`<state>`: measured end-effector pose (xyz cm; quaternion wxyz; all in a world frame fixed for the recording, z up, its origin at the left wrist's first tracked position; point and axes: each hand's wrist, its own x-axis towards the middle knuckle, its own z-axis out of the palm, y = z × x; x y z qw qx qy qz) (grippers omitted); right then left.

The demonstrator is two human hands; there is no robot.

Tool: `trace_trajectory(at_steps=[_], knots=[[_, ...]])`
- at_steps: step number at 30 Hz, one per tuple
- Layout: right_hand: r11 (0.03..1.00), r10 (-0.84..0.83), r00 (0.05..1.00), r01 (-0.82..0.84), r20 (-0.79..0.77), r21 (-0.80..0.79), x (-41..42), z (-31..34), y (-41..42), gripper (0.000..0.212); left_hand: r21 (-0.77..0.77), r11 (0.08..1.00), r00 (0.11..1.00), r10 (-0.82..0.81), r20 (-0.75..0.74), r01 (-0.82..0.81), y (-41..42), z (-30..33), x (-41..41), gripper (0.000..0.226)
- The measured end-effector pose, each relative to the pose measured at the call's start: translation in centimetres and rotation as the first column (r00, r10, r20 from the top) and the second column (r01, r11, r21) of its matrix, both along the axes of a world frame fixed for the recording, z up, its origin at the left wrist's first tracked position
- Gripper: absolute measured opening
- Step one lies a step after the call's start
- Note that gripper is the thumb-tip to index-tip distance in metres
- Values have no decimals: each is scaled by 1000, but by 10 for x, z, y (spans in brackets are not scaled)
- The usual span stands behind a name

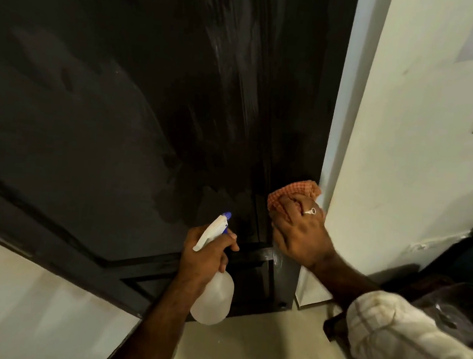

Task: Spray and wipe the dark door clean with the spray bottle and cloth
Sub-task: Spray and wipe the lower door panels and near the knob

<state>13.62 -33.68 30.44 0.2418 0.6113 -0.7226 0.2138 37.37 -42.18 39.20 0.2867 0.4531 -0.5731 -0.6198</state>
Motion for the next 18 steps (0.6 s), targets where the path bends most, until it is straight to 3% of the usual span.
trace_trajectory(at_steps=[2, 5, 8, 10, 11, 13, 15, 16, 18], knots=[[1000, 5, 1000, -5, -16, 30, -16, 5, -1, 46, 9, 1000, 1000, -4, -1, 4, 2, 0, -3, 31], [987, -135, 940, 154, 313, -37, -9, 7, -6, 54, 16, 1000, 1000, -9, -6, 9, 4, 2, -5, 29], [955, -144, 741, 278, 655, -104, 8, 4, -13, 66, 14, 1000, 1000, -2, -13, 3, 4, 3, -1, 27], [906, -113, 505, 406, 856, -120, 16, 5, -20, 74, -1, 1000, 1000, 3, -12, -3, 2, 5, 0, 26], [879, -59, 340, 462, 939, -113, 19, 5, -24, 75, -7, 1000, 1000, 11, -16, -11, 0, 6, 0, 26], [863, 225, -127, 487, 966, -137, 22, 6, -28, 68, -23, 999, 999, 31, -27, -31, -3, 7, 0, 25], [867, 467, -584, 451, 664, -214, 26, 3, -25, 63, -33, 998, 998, 42, -38, -44, -7, 9, 1, 22], [874, 482, -722, 432, 496, -222, 28, 2, -22, 64, -39, 998, 998, 39, -42, -41, -8, 9, 0, 18], [877, 475, -824, 418, 309, -236, 35, -3, -20, 70, -48, 998, 999, 30, -45, -33, -8, 9, -1, 14]])
